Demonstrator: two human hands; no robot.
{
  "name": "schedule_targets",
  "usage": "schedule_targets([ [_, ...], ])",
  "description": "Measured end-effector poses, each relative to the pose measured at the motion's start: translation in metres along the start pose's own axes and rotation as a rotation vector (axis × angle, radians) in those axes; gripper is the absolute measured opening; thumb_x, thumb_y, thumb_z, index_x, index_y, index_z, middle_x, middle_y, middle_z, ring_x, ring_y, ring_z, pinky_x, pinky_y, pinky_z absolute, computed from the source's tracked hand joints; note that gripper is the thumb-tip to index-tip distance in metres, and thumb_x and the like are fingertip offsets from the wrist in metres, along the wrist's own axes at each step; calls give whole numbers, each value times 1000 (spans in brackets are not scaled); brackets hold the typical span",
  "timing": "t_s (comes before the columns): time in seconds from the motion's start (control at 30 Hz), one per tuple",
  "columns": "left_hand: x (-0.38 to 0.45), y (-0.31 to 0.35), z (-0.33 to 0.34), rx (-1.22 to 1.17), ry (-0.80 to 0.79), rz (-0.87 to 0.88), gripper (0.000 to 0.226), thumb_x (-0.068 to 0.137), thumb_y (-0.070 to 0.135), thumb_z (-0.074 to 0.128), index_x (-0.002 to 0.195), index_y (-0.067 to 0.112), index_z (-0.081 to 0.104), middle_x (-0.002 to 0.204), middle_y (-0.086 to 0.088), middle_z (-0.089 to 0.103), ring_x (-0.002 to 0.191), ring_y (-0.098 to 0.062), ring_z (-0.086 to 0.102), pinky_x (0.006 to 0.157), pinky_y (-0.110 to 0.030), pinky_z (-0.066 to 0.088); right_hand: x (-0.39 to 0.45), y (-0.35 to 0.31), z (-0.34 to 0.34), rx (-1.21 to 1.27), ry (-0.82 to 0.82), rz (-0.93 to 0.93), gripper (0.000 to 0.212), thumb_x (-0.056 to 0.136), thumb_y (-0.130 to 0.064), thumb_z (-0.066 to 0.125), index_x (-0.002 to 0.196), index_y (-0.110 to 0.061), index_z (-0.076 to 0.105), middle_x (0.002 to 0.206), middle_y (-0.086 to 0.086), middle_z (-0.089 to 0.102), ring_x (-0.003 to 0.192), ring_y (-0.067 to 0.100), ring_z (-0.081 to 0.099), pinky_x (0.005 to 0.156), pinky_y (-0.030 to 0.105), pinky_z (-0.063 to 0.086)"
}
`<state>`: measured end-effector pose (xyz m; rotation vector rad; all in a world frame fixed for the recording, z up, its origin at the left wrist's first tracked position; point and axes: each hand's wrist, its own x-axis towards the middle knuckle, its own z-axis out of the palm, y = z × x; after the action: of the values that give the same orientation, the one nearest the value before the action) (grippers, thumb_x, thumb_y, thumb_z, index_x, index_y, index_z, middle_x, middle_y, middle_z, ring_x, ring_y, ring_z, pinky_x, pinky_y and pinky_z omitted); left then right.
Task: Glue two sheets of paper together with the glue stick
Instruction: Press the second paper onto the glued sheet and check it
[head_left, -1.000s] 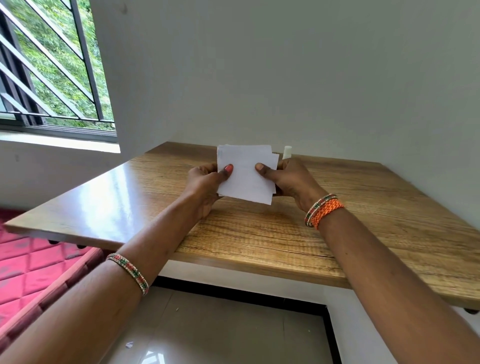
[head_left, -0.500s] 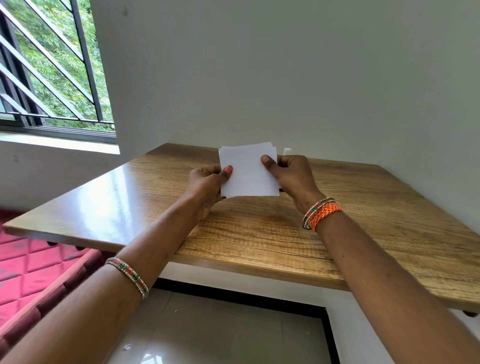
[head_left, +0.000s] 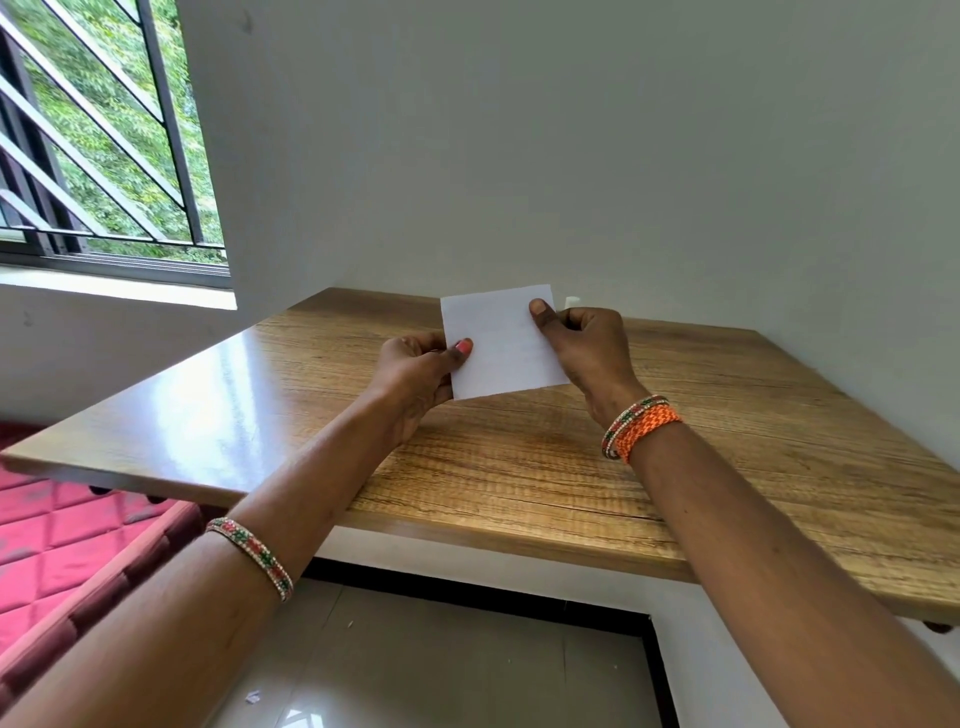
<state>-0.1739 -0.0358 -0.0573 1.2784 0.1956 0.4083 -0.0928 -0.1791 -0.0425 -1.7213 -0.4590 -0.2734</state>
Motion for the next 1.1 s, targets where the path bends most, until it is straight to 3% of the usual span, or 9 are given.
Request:
schedule_targets([
  [0.17, 0, 0, 0, -10, -10, -5, 9, 87, 5, 60, 95, 1, 61, 91, -10, 68, 84, -20, 68, 67, -28, 60, 0, 0, 0, 15, -6, -2, 52, 83, -38, 67, 78, 14, 63, 73, 22, 62, 66, 24, 56, 61, 34, 45],
  [0.3, 0, 1, 0, -10, -6, -10, 19, 88, 6, 59, 104, -3, 60, 93, -11, 68, 85, -21, 68, 67, -28, 60, 1, 0, 0, -6, 14, -34, 38, 84, -32, 67, 61, -3, 57, 65, 12, 56, 62, 19, 51, 60, 29, 42],
  [0.43, 1, 1, 1, 16, 27, 10, 25, 88, 5, 58, 111, -4, 58, 92, -10, 67, 84, -20, 67, 67, -28, 60, -1, -4, 4, -17, 52, -47, 42, 85, -25, 67, 49, -16, 48, 55, -1, 49, 54, 11, 46, 54, 23, 38],
  [0.5, 2, 0, -1, 22, 63, 20, 26, 87, 4, 60, 112, -4, 58, 90, -9, 67, 82, -20, 67, 65, -28, 60, -4, -5, 5, -18, 32, -62, 37, 85, -26, 66, 53, -14, 54, 58, 1, 55, 56, 11, 50, 54, 24, 41],
  [0.6, 1, -1, -3, 45, 45, -4, 26, 86, 4, 60, 111, -4, 59, 91, -9, 68, 83, -20, 67, 65, -27, 60, -4, -8, 3, 80, -16, -51, 23, 86, -28, 65, 79, -6, 68, 79, 6, 68, 74, 15, 61, 66, 31, 52],
  [0.67, -2, -1, -3, 82, -3, -41, 23, 87, 5, 60, 108, -2, 61, 93, -10, 68, 85, -20, 68, 68, -28, 60, -2, -8, 0, 150, -4, -31, 18, 87, -26, 65, 89, -9, 71, 83, -1, 68, 79, 11, 62, 66, 26, 51],
  [0.77, -3, -1, -2, 89, -51, -58, 15, 88, 5, 59, 101, 1, 63, 93, -10, 69, 85, -19, 68, 70, -28, 60, 0, -7, -2, 189, 51, 18, 15, 87, -22, 65, 85, -10, 73, 79, -4, 68, 74, 7, 61, 63, 25, 49],
  [0.93, -2, -1, -1, 69, -79, -5, 25, 89, 17, 58, 110, 3, 61, 97, -9, 70, 89, -20, 69, 74, -30, 59, 1, -5, -2, 153, 114, 19, 18, 85, -21, 68, 86, -4, 74, 83, 4, 71, 79, 12, 63, 71, 25, 52],
  [1.1, -4, 1, 2, 87, 21, 136, 11, 90, 18, 57, 88, 11, 65, 87, -5, 70, 78, -15, 69, 67, -24, 59, -1, -5, 0, 96, 133, -45, 18, 84, -20, 68, 90, -5, 74, 86, 4, 72, 79, 8, 63, 64, 16, 47],
])
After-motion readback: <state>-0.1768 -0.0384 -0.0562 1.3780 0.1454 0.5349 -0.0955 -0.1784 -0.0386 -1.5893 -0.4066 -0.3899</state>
